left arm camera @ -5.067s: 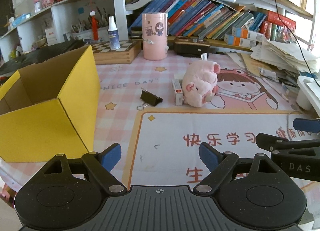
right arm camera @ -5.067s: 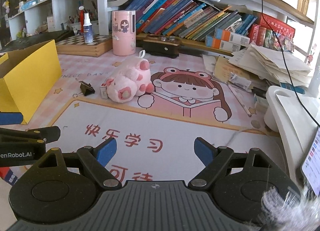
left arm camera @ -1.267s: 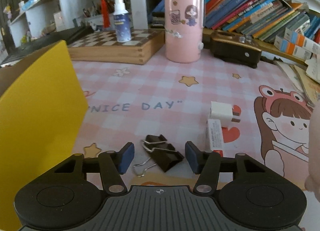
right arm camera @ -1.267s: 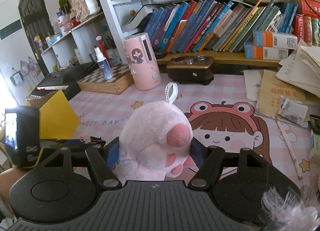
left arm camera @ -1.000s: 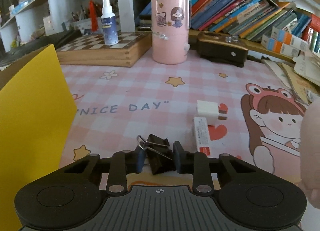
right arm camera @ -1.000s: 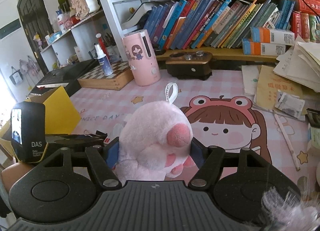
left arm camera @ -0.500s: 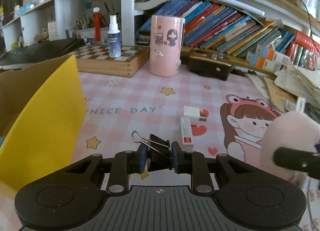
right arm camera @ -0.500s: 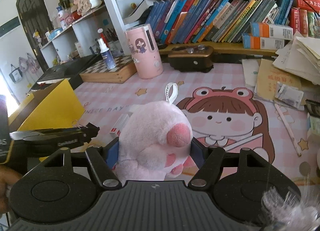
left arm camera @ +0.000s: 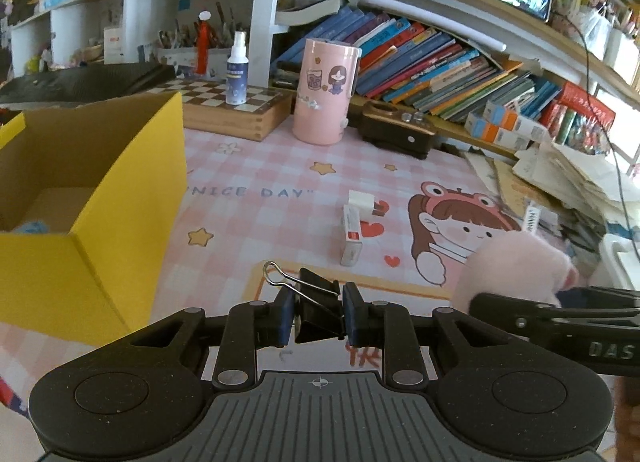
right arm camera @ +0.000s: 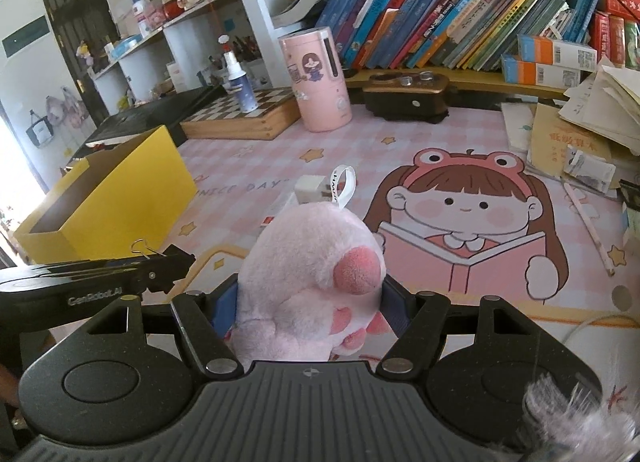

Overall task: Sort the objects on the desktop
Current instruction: 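Carry the pig plush in the right tool and binder clip in the left tool toward the yellow box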

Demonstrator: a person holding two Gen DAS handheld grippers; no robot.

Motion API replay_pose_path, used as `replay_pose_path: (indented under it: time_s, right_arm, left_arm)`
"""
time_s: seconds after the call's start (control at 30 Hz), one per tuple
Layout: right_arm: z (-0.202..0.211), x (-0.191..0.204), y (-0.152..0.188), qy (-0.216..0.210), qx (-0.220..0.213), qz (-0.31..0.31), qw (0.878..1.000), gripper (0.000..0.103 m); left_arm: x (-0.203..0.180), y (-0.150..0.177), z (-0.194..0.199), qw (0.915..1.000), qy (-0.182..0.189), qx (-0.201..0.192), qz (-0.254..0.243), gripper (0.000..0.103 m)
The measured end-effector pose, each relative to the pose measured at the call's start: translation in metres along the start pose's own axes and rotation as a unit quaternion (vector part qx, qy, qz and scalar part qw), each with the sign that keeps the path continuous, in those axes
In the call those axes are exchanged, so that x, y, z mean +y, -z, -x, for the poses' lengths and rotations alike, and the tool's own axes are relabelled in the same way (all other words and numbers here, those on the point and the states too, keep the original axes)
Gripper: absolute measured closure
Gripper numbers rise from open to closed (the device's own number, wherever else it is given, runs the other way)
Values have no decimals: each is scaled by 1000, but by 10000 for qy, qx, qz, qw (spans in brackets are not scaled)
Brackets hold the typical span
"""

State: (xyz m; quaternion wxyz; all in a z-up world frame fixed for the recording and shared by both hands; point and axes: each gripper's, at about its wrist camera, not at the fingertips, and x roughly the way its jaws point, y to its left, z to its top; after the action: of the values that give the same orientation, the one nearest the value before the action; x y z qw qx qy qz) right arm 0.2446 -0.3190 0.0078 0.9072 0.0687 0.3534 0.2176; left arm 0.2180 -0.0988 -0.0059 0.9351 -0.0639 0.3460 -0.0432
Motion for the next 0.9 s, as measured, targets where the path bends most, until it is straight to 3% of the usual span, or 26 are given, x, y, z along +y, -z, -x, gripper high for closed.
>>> replay_pose_path:
  time_s: [0.33, 0.9]
  right_arm:
    - [11, 38, 18, 19, 94, 25, 10000, 34]
    - [31, 141, 56, -113, 124, 173, 9997, 34]
  left_arm:
    - [25, 20, 37, 9999, 61, -91, 40, 79]
    - [102, 55, 114, 9994, -34, -238, 230, 79]
